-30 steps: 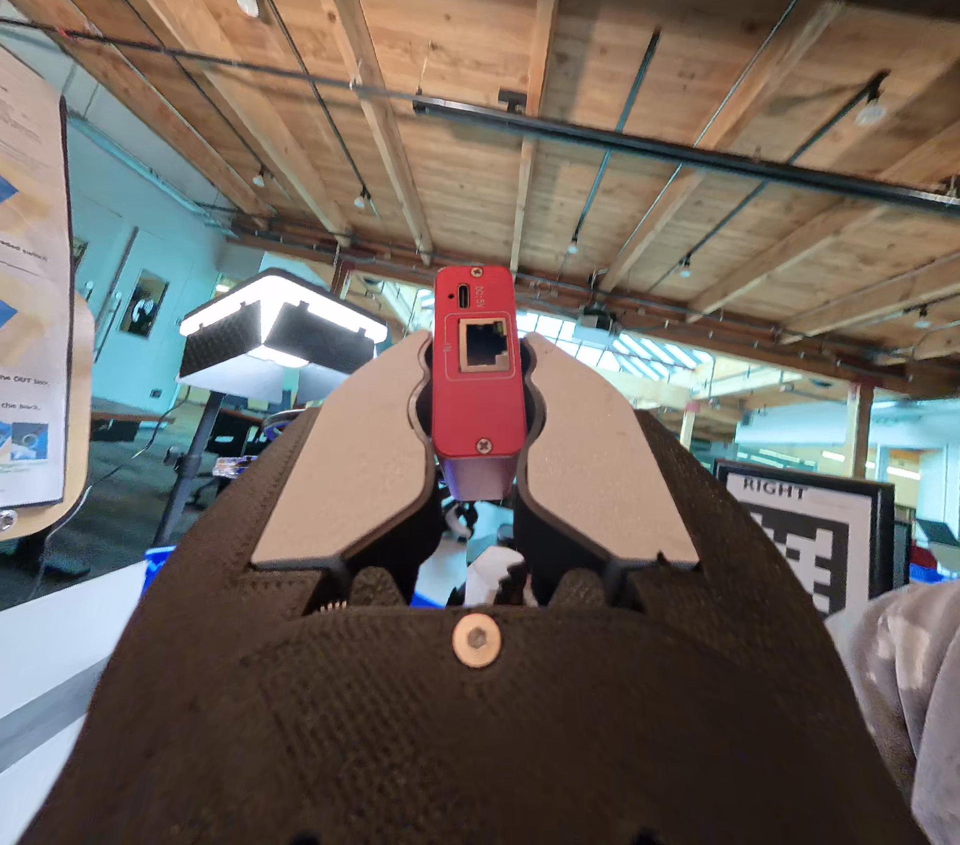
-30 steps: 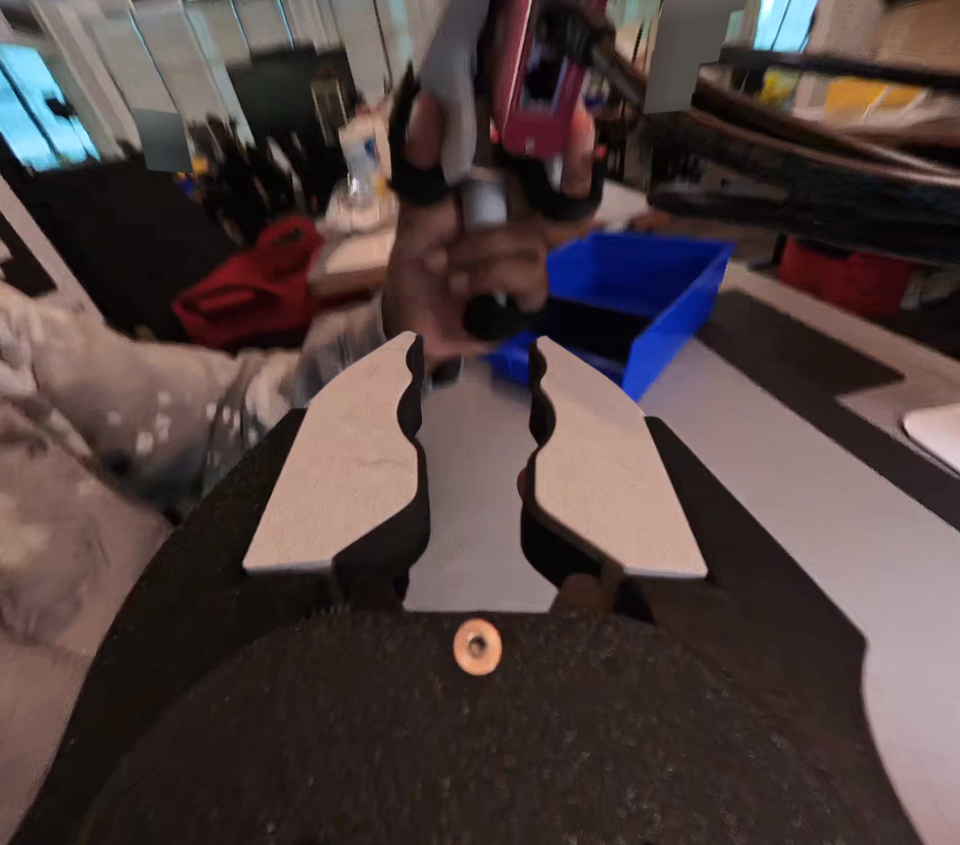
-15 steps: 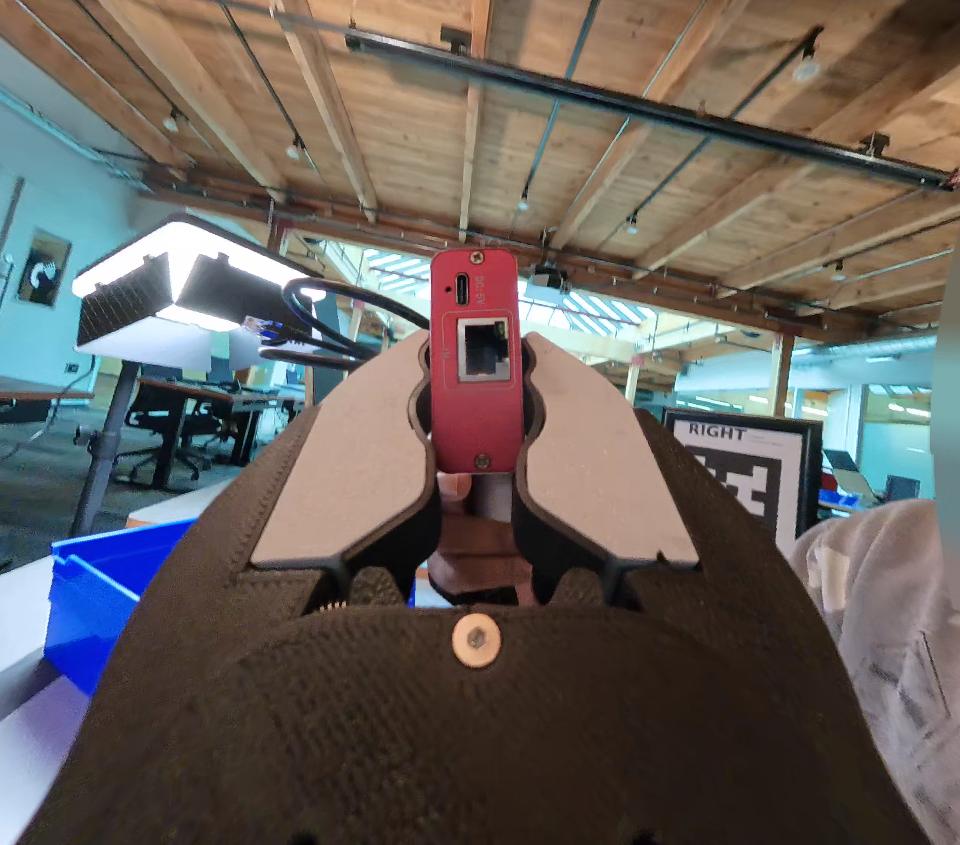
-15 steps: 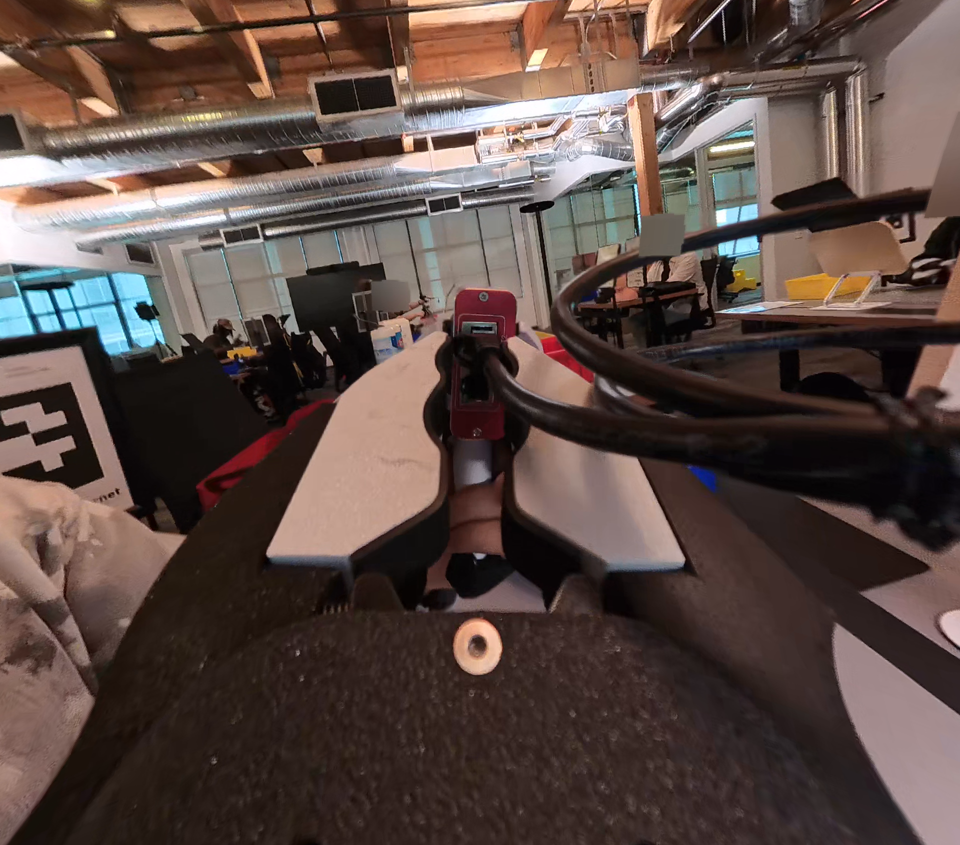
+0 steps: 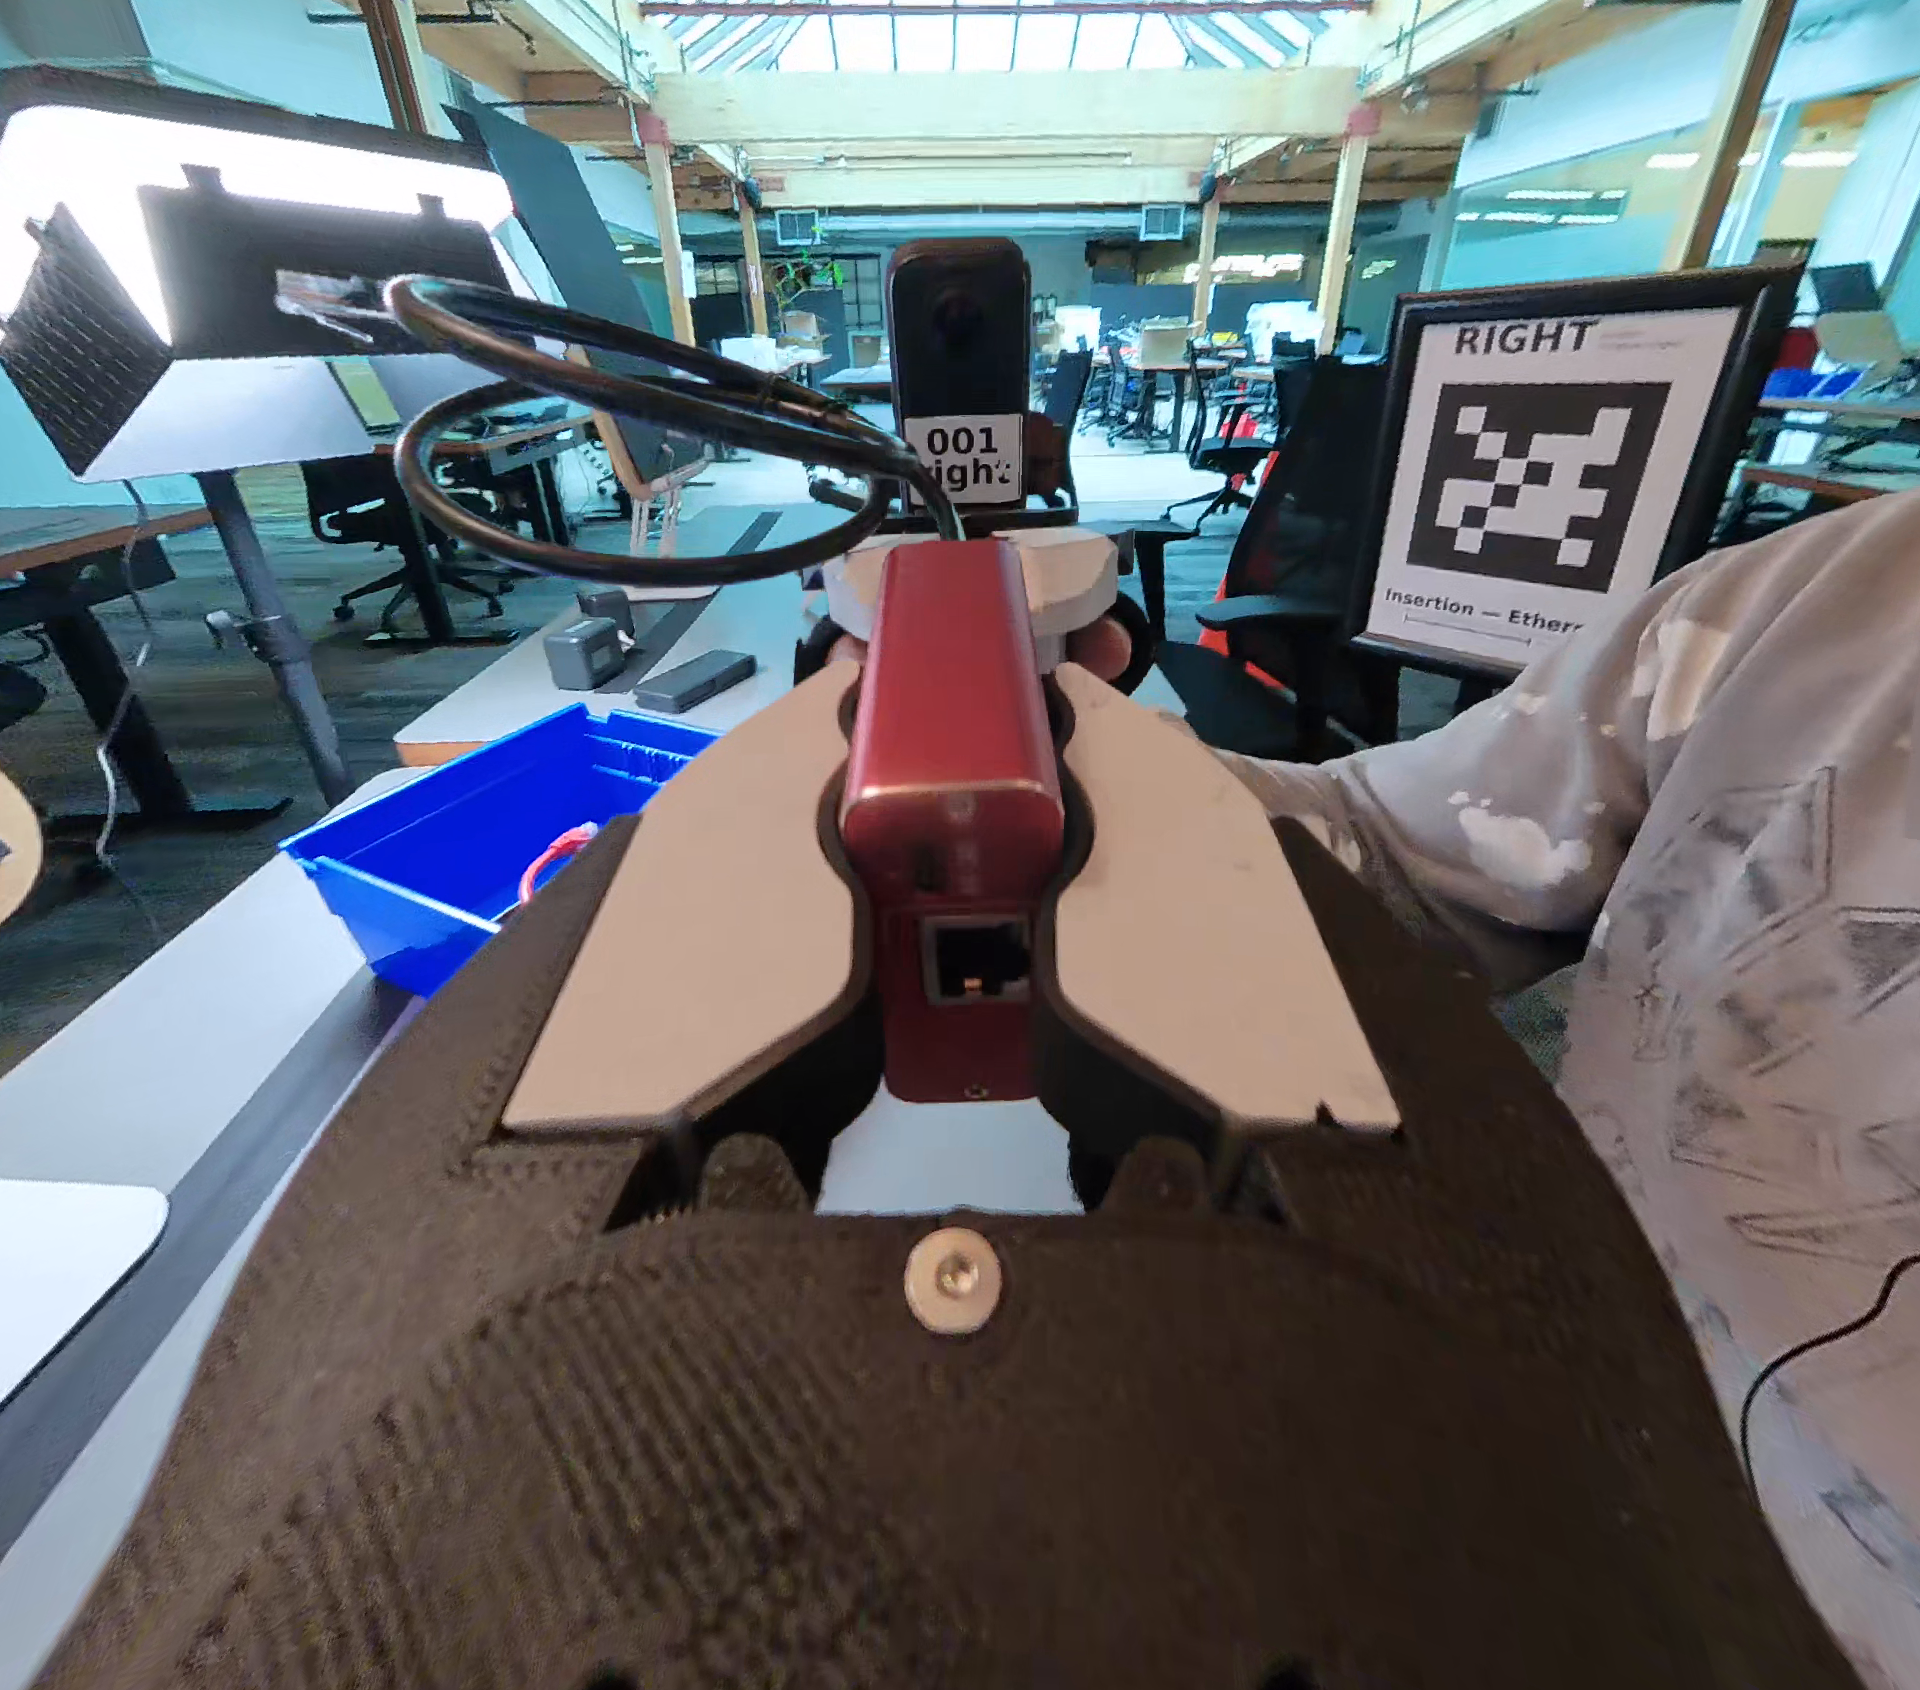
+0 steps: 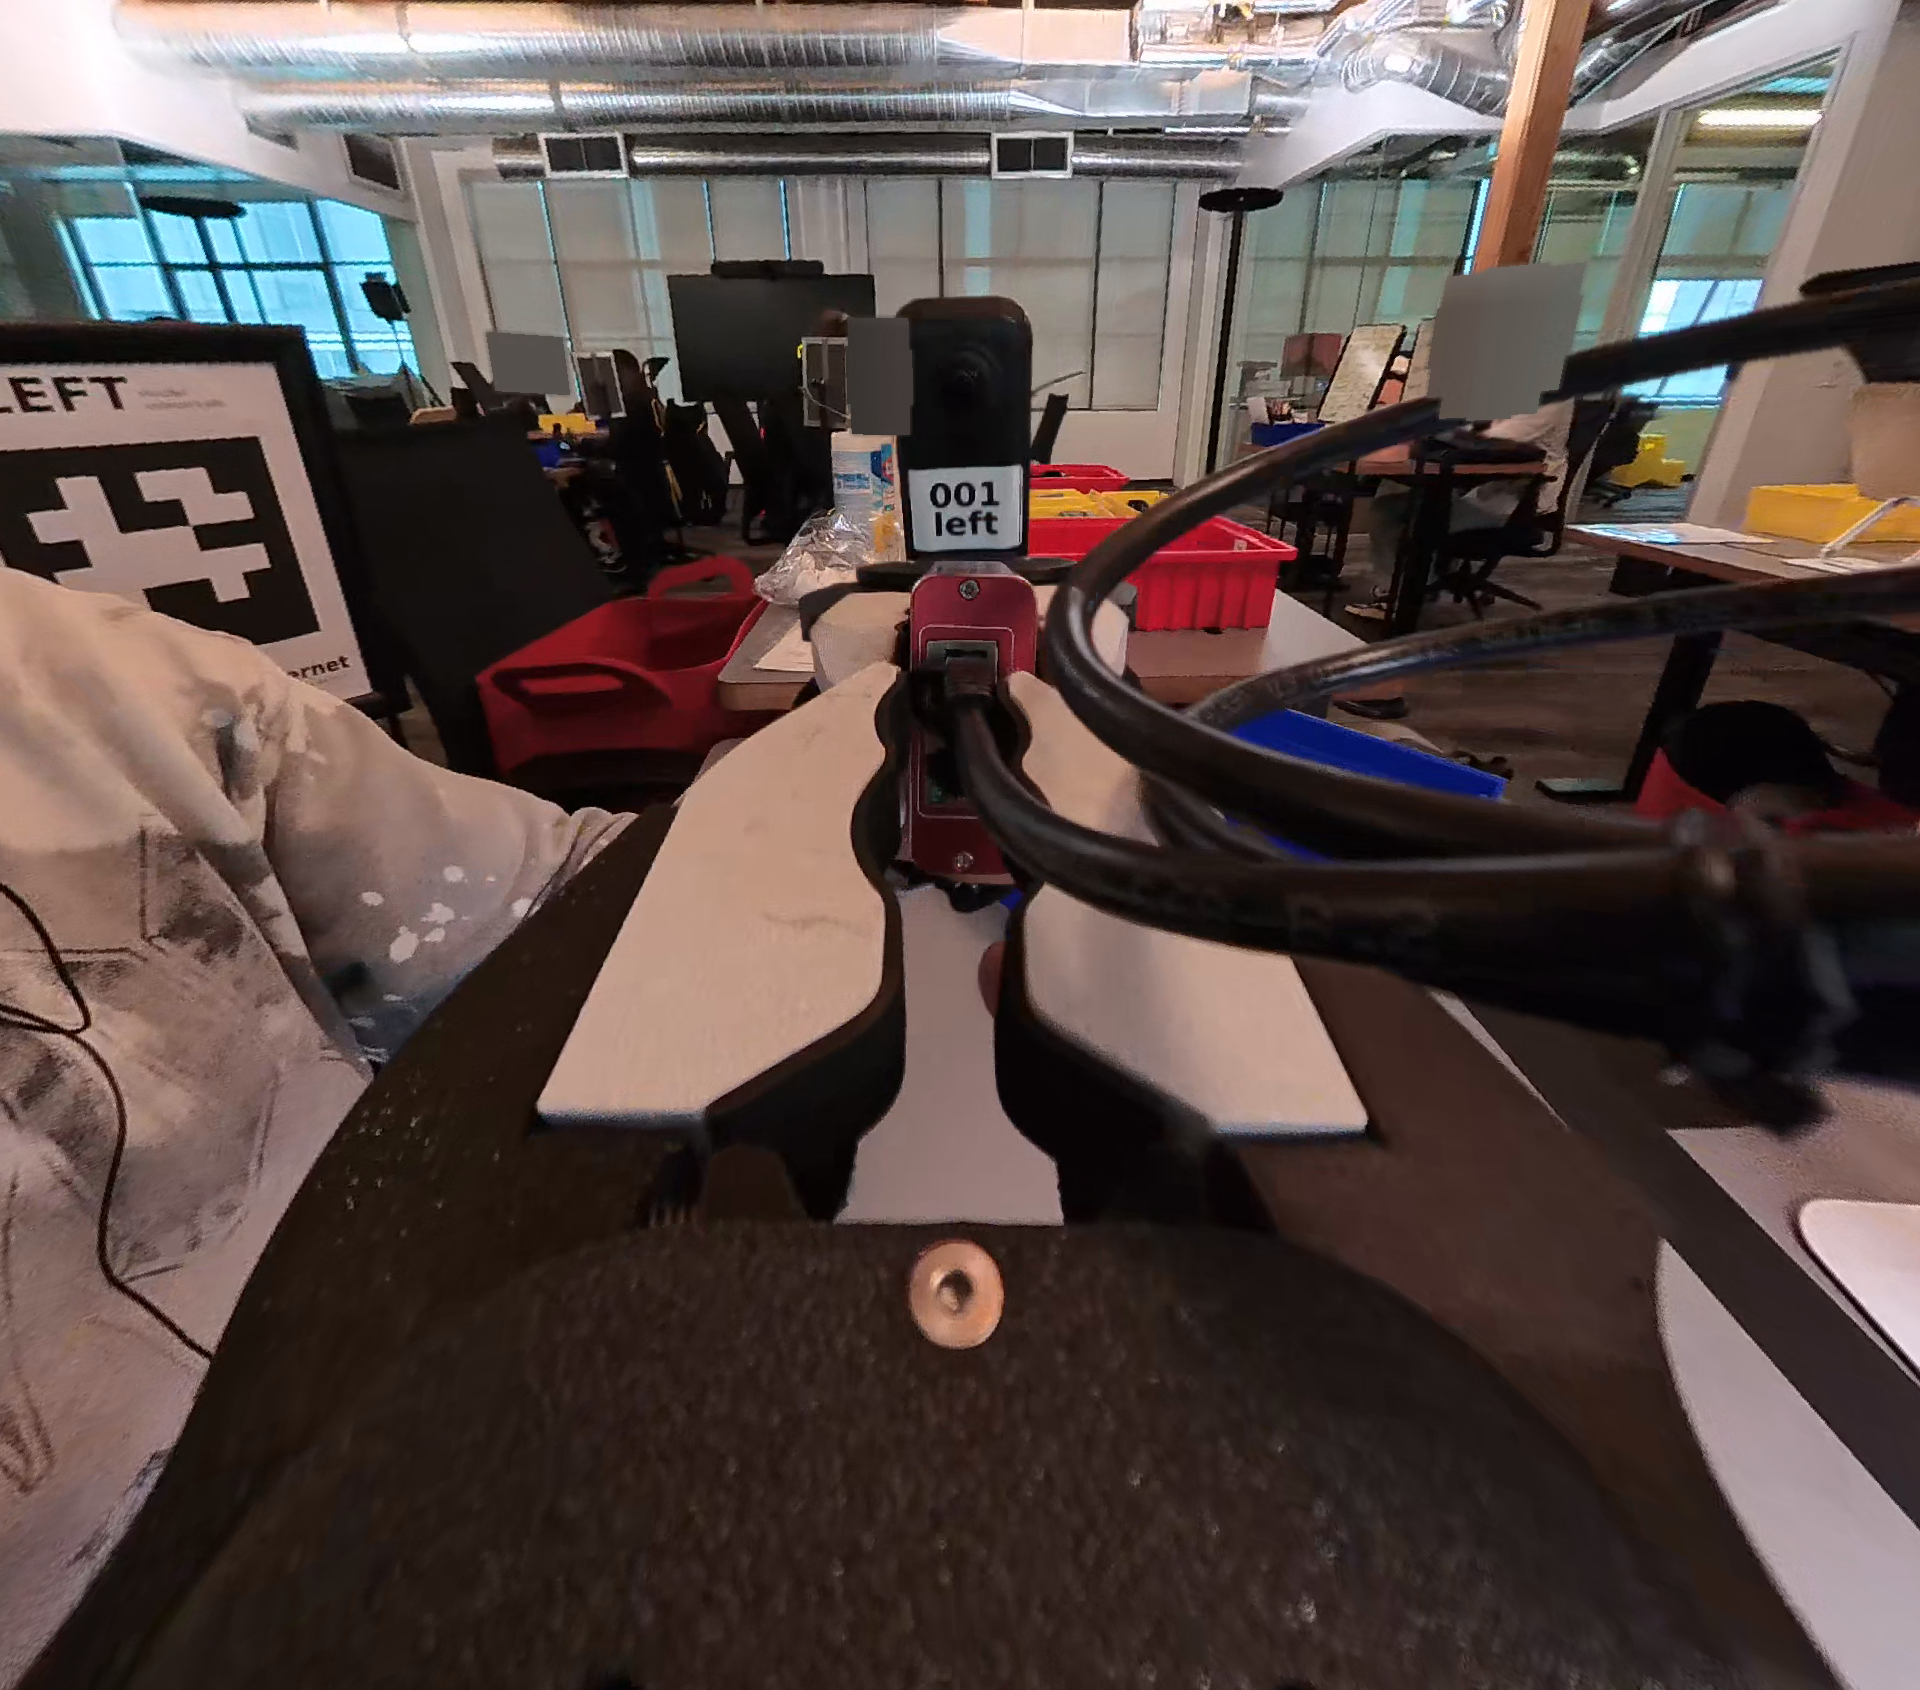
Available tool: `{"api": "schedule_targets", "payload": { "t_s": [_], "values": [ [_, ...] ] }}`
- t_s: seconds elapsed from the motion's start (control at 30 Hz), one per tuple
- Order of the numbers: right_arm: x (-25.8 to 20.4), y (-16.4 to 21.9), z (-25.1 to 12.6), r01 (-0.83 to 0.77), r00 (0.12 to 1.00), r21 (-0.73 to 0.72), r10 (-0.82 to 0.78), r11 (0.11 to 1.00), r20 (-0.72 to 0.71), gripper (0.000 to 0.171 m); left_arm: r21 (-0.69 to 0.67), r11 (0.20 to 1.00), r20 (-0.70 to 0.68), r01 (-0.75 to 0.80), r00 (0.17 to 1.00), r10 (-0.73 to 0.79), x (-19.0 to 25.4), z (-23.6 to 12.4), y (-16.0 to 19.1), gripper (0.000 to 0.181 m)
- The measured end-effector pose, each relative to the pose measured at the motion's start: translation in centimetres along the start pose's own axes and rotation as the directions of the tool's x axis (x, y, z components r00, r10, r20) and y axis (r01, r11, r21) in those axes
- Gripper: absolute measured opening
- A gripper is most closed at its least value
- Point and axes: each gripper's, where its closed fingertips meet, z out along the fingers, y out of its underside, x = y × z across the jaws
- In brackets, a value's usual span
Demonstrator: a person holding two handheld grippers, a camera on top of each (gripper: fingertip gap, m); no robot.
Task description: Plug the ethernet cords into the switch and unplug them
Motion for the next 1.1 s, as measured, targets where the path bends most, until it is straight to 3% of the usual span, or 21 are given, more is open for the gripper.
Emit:
{"api": "schedule_targets", "payload": {
  "t_s": [0.67, 0.87, 1.1],
  "values": [
    [-0.6, 0.8, -0.3, -0.01, 0.997, -0.011, 0.011, 1.0, 0.08, 0.015, -0.126, 0.99, -0.018, 0.059, 0.998, -0.062, 0.6, 0.0, 1.0, 0.031],
    [0.3, 0.9, -0.2, 0.052, 0.999, -0.051, -0.052, 0.997, -0.004, 0.014, -0.135, 0.99, 0.036, 0.046, 0.998, -0.041, 0.0, -0.1, 1.1, 0.031],
    [1.1, 0.4, -0.1, 0.149, 0.979, -0.055, -0.155, 0.987, -0.129, 0.016, -0.135, 0.989, 0.145, -0.067, 0.986, 0.086, -0.6, -0.1, 0.5, 0.031]
  ]
}}
